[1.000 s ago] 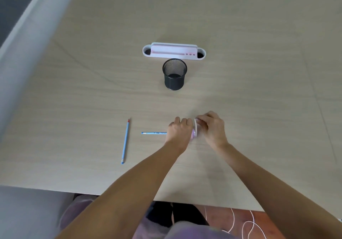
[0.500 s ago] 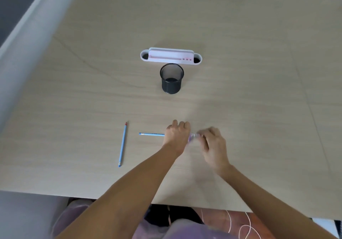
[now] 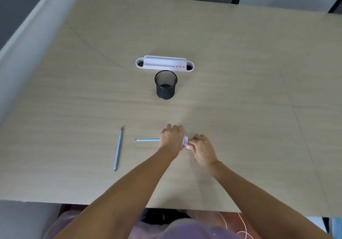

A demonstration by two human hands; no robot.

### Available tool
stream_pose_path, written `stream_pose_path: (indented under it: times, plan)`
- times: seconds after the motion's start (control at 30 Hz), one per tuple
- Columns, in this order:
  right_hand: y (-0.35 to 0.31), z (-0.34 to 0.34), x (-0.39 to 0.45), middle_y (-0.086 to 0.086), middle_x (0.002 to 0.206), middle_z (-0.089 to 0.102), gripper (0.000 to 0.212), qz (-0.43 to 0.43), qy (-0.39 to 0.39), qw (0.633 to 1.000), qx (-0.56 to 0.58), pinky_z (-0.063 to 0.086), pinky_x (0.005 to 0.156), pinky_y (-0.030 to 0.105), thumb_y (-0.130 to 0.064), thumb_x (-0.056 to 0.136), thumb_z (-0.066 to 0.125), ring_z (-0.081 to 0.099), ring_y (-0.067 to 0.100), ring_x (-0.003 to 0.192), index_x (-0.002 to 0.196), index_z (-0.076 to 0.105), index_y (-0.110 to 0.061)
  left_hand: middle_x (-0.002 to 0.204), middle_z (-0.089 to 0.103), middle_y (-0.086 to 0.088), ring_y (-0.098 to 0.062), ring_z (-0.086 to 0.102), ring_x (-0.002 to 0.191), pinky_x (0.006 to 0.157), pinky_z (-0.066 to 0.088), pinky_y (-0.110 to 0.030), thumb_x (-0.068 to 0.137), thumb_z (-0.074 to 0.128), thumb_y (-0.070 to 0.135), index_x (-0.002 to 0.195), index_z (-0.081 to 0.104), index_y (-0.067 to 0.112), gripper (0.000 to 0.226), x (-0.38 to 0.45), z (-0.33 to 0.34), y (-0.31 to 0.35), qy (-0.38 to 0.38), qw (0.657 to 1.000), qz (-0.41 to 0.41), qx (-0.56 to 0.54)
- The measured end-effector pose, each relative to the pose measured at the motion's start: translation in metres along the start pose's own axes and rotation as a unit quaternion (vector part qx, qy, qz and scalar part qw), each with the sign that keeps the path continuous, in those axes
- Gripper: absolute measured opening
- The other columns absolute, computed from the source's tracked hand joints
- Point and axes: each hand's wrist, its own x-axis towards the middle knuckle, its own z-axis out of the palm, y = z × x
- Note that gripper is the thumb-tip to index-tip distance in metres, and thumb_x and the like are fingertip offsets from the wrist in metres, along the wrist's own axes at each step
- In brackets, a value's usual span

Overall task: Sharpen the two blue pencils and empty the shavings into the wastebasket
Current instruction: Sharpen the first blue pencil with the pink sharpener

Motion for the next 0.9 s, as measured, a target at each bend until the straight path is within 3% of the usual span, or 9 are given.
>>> stream_pose_path:
  times: [0.07, 0.13, 0.2, 0.23, 0.3, 0.37, 0.53, 0.63, 0.9]
  plan:
    - [-0.001, -0.012, 0.002, 0.013, 0.092, 0.060, 0.037, 0.016, -0.043, 0.999, 0.021, 0.046, 0.076, 0.034, -0.022, 0.078, 0.070, 0.055, 0.032, 0.086, 0.111, 0.061, -0.009, 0.100, 0.059, -0.004, -0.024, 0.054, 0.094, 0.078, 0.041, -0.030, 0.056, 0.083, 0.044, 0.110, 0.046, 0.011, 0.073, 0.005, -0.001, -0.003, -0.043, 0.999, 0.016, -0.008]
    - [-0.002, -0.021, 0.001, 0.014, 0.106, 0.056, 0.068, 0.025, -0.044, 0.997, 0.064, 0.041, 0.081, 0.029, -0.020, 0.071, 0.076, 0.053, 0.029, 0.098, 0.131, 0.045, -0.008, 0.127, 0.045, -0.009, -0.029, 0.042, 0.118, 0.104, 0.030, -0.041, 0.048, 0.086, 0.050, 0.135, 0.027, 0.010, 0.113, 0.003, -0.012, -0.010, -0.077, 0.994, 0.056, -0.058]
    - [-0.009, -0.028, 0.001, 0.012, 0.111, 0.053, 0.080, -0.001, -0.032, 0.996, 0.083, 0.037, 0.081, 0.023, -0.019, 0.067, 0.078, 0.054, 0.026, 0.099, 0.136, 0.039, -0.011, 0.147, 0.021, -0.011, -0.030, 0.020, 0.137, 0.114, 0.017, -0.049, 0.044, 0.089, 0.042, 0.147, 0.002, 0.015, 0.138, -0.003, -0.025, -0.021, -0.083, 0.976, 0.070, -0.191]
    - [-0.013, -0.030, 0.002, 0.012, 0.112, 0.054, 0.081, -0.021, -0.027, 0.996, 0.087, 0.037, 0.080, 0.022, -0.019, 0.065, 0.079, 0.055, 0.025, 0.098, 0.136, 0.040, -0.011, 0.151, 0.013, -0.011, -0.028, 0.012, 0.140, 0.116, 0.016, -0.049, 0.047, 0.090, 0.035, 0.148, -0.003, 0.015, 0.139, -0.008, -0.031, -0.030, -0.083, 0.964, 0.066, -0.246]
    - [-0.025, -0.033, 0.005, 0.011, 0.115, 0.055, 0.077, -0.055, -0.029, 0.993, 0.100, 0.043, 0.081, 0.024, -0.022, 0.063, 0.080, 0.057, 0.025, 0.097, 0.131, 0.046, -0.011, 0.152, 0.015, -0.009, -0.027, 0.014, 0.141, 0.116, 0.018, -0.045, 0.060, 0.083, 0.020, 0.149, 0.002, 0.015, 0.120, -0.015, -0.035, -0.052, -0.088, 0.953, 0.031, -0.289]
    - [-0.035, -0.033, 0.009, 0.011, 0.116, 0.056, 0.067, -0.077, -0.041, 0.991, 0.098, 0.046, 0.083, 0.028, -0.022, 0.066, 0.077, 0.057, 0.025, 0.096, 0.126, 0.050, -0.011, 0.146, 0.030, -0.008, -0.027, 0.029, 0.134, 0.114, 0.023, -0.040, 0.073, 0.068, 0.011, 0.145, 0.019, 0.017, 0.087, -0.022, -0.030, -0.074, -0.102, 0.959, 0.003, -0.264]
    - [-0.046, -0.033, 0.017, 0.011, 0.104, 0.060, 0.046, -0.064, -0.049, 0.995, 0.055, 0.040, 0.073, 0.024, -0.014, 0.070, 0.065, 0.056, 0.026, 0.080, 0.116, 0.058, -0.011, 0.117, 0.064, -0.005, -0.028, 0.056, 0.108, 0.096, 0.038, -0.036, 0.090, 0.049, 0.013, 0.116, 0.057, 0.015, 0.027, -0.033, -0.007, -0.082, -0.083, 0.954, -0.001, -0.288]
    - [-0.047, -0.034, 0.018, 0.010, 0.100, 0.060, 0.046, -0.062, -0.056, 0.996, 0.032, 0.035, 0.070, 0.022, -0.015, 0.069, 0.063, 0.056, 0.026, 0.081, 0.115, 0.059, -0.013, 0.096, 0.066, -0.012, -0.034, 0.059, 0.091, 0.079, 0.047, -0.039, 0.090, 0.051, 0.016, 0.097, 0.060, 0.009, 0.013, -0.033, -0.002, -0.077, -0.060, 0.939, -0.008, -0.337]
    - [-0.050, -0.032, 0.020, 0.010, 0.101, 0.058, 0.042, -0.052, -0.063, 0.997, 0.008, 0.037, 0.069, 0.025, -0.013, 0.075, 0.066, 0.052, 0.025, 0.081, 0.115, 0.056, -0.012, 0.079, 0.056, -0.005, -0.029, 0.057, 0.080, 0.074, 0.046, -0.039, 0.091, 0.052, 0.018, 0.091, 0.064, 0.007, 0.016, -0.029, 0.007, -0.082, -0.070, 0.932, 0.003, -0.355]
